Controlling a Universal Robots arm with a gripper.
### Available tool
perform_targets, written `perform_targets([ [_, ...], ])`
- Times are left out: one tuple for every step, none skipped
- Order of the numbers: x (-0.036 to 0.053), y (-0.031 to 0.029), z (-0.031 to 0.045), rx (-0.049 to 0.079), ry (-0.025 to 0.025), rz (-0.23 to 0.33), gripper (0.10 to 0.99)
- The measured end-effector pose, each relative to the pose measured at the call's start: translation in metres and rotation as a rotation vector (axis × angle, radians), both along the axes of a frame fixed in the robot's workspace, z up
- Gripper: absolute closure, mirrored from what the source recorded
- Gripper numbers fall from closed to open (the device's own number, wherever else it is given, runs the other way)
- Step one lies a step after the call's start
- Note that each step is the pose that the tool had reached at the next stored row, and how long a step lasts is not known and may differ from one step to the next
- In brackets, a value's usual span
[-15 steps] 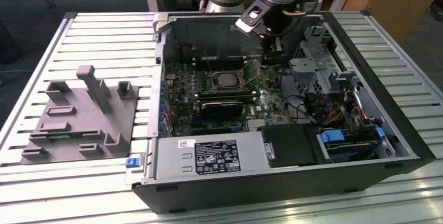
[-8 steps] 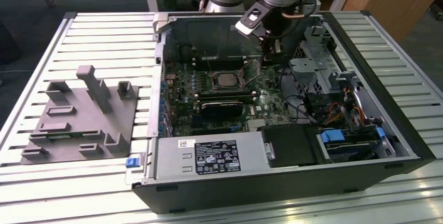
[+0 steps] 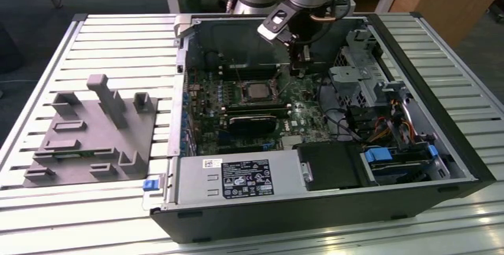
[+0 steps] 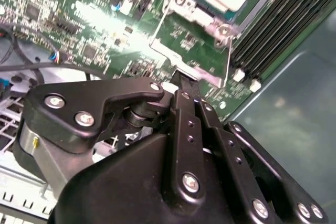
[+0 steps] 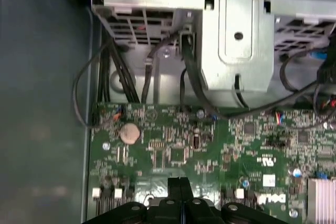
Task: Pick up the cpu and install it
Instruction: 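Close the cpu cover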
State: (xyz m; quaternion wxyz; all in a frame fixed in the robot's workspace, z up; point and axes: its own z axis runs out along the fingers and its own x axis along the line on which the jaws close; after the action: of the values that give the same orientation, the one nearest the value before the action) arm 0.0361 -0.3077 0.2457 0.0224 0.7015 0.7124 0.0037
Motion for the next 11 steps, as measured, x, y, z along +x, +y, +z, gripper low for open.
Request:
perform_targets([
  [-0.0019,0.0000,-0.0001,0.000,-0.0001,0.000,0.980],
  [-0.0038,0.0000,-0.0002,0.000,0.0000,0.000,0.980],
  [-0.0055,0.0000,-0.0003,0.000,0.0000,0.000,0.980],
  [-0.0073,0.0000,-0.0005,0.000,-0.0001,0.000,0.980],
  [-0.0093,0.0001,-0.0007,0.000,-0.0001,0.000,0.980],
  [-0.0115,0.0001,-0.0010,0.000,0.0000,0.000,0.980],
  [-0.0140,0.0001,-0.0013,0.000,0.0000,0.000,0.980],
  [-0.0163,0.0001,-0.0017,0.000,0.0000,0.000,0.980],
  [-0.0189,0.0001,-0.0021,0.000,0.0000,0.000,0.980],
  [-0.0215,0.0000,-0.0026,0.000,-0.0001,0.000,0.980],
  [-0.0241,0.0000,-0.0032,0.000,-0.0001,0.000,0.980],
])
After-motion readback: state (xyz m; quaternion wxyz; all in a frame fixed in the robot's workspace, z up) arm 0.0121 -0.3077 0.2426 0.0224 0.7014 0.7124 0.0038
